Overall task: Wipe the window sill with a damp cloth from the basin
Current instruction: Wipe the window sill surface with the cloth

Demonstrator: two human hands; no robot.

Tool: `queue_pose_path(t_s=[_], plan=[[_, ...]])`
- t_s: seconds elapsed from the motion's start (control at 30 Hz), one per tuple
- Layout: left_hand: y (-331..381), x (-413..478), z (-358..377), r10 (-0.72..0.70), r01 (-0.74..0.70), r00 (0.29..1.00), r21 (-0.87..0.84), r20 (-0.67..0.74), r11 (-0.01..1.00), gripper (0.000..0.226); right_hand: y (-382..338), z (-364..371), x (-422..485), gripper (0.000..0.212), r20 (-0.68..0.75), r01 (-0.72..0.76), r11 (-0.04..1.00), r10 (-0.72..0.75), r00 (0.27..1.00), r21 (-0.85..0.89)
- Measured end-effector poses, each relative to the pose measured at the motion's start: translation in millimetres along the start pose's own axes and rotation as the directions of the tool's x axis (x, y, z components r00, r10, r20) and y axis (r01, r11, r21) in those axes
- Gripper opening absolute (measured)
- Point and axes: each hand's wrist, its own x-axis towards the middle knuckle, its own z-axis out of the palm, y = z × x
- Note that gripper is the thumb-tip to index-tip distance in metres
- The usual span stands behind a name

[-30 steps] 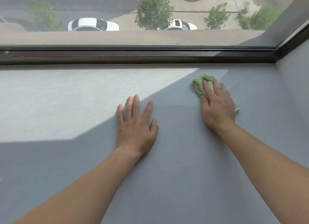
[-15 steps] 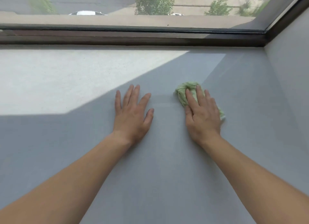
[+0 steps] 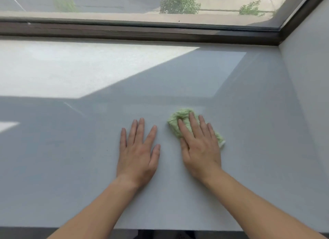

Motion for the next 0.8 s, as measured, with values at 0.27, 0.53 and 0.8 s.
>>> queue_pose_path(t_s=[0.27, 0.53, 0.8], plan=[[10.2, 2.2, 4.1, -0.019, 0.016, 0.999, 0.082, 0.032, 0.996, 0.068, 43.5, -18.8, 5.3, 0.053, 0.028, -0.118, 0.993, 0.118, 0.993, 0.019], [24.9, 6.9, 4.0, -0.016, 0.014, 1.0, 0.051, 0.024, 0.999, 0.068, 30.9, -14.8, -97.3, 0.056, 0.122, 0.245, 0.97, -0.243, 0.962, 0.002], [27.3, -7.9, -1.2, 0.086, -0.101, 0.99, -0.14, -0.108, 0.985, 0.058, 27.8, -18.2, -86.9, 0.054, -0.022, -0.183, 0.983, 0.183, 0.983, -0.002]])
